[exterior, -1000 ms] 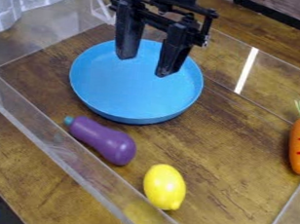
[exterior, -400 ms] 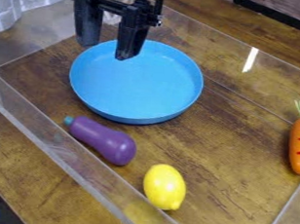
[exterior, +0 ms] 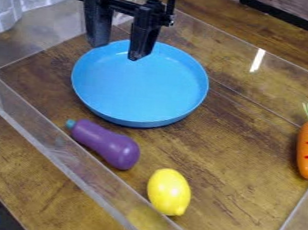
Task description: Remove the purple eggplant from the blue tray and put it on the table
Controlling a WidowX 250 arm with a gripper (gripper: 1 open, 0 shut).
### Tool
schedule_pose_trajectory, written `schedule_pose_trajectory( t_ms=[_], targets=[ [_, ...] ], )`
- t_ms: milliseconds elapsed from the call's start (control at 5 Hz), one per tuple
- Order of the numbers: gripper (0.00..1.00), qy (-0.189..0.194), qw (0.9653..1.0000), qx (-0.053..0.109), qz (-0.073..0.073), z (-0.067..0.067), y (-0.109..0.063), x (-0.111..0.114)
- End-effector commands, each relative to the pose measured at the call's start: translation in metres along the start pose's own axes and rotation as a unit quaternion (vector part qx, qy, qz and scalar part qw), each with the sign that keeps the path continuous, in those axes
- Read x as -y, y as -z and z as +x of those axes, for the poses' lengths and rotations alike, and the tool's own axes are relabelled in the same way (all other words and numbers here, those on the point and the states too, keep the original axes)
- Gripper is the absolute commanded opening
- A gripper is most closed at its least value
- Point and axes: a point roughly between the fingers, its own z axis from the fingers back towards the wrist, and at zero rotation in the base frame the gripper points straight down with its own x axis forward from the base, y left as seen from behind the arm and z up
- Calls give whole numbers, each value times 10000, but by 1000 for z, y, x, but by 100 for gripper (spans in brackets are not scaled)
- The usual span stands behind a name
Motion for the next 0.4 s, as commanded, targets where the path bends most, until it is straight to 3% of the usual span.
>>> schedule_pose_trajectory(
  t_ms=[0,200],
  targets=[
    [0,126,9998,181,28,1,4,1],
    [100,205,9996,167,53,0,19,0]
  ],
)
